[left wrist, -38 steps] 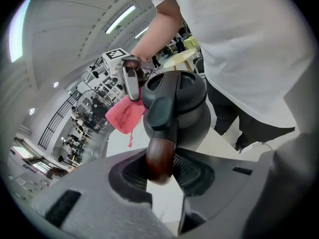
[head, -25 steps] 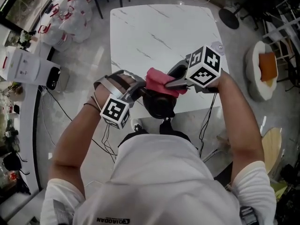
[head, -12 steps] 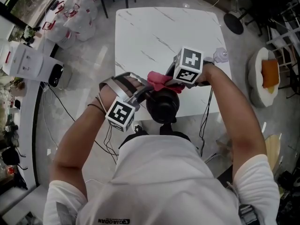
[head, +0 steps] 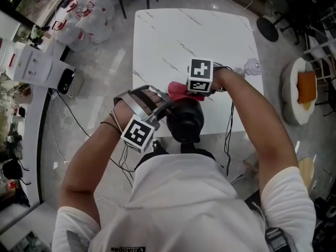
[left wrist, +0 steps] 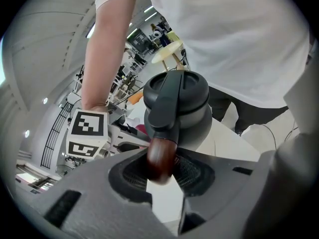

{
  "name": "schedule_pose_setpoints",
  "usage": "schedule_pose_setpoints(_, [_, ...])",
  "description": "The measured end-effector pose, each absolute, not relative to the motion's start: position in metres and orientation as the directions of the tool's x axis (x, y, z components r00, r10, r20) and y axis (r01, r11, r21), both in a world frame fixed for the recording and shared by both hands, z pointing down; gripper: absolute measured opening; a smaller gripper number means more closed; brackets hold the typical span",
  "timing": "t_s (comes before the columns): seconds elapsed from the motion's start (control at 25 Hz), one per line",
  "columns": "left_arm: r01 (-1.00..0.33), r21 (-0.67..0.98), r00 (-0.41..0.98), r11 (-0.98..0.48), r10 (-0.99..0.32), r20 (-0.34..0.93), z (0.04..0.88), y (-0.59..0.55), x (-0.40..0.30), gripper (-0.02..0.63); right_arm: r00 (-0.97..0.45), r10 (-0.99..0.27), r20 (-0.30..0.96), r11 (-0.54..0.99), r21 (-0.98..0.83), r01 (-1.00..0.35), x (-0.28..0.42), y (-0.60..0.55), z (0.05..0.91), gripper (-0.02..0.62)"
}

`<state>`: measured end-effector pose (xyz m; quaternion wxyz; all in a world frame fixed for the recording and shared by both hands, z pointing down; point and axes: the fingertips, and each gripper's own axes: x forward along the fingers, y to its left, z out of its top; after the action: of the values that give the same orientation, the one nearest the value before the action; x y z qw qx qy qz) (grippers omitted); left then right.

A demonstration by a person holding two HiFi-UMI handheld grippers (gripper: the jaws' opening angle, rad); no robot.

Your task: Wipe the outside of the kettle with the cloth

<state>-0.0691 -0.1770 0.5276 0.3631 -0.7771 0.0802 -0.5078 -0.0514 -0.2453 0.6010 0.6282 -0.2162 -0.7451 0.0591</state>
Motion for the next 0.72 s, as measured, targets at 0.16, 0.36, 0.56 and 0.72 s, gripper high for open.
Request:
schedule_pose_setpoints(0.16, [0.238,-0.64,0.468,-0.731,-0.491,0.735,0.526,-0.175,-0.066,0.114,-0.069,0.37,0.927,0.897,-0.336,0.289,-0.055,-0.252,0.615,0.103])
schedule_pose_setpoints(0.36, [0.219,-0.596,0.462,-0.772,-0.456,0.761,0.53,-0.168,-0.066,0.114,-0.047,0.352,0.935,0.898,-0.323,0.298,-0.06,-0.26,0.634,0.103])
schedule_pose_setpoints(0.56, [0.203,-0.569,0.46,-0.797,-0.436,0.774,0.533,-0.165,-0.071,0.114,-0.051,0.31,0.949,0.92,-0.285,0.268,-0.063,-0.271,0.658,0.103])
schedule_pose_setpoints(0.72, [0.189,-0.621,0.45,-0.76,-0.495,0.743,0.531,-0.181,-0.076,0.114,-0.136,0.283,0.95,0.95,-0.258,0.175,-0.063,-0.28,0.674,0.104])
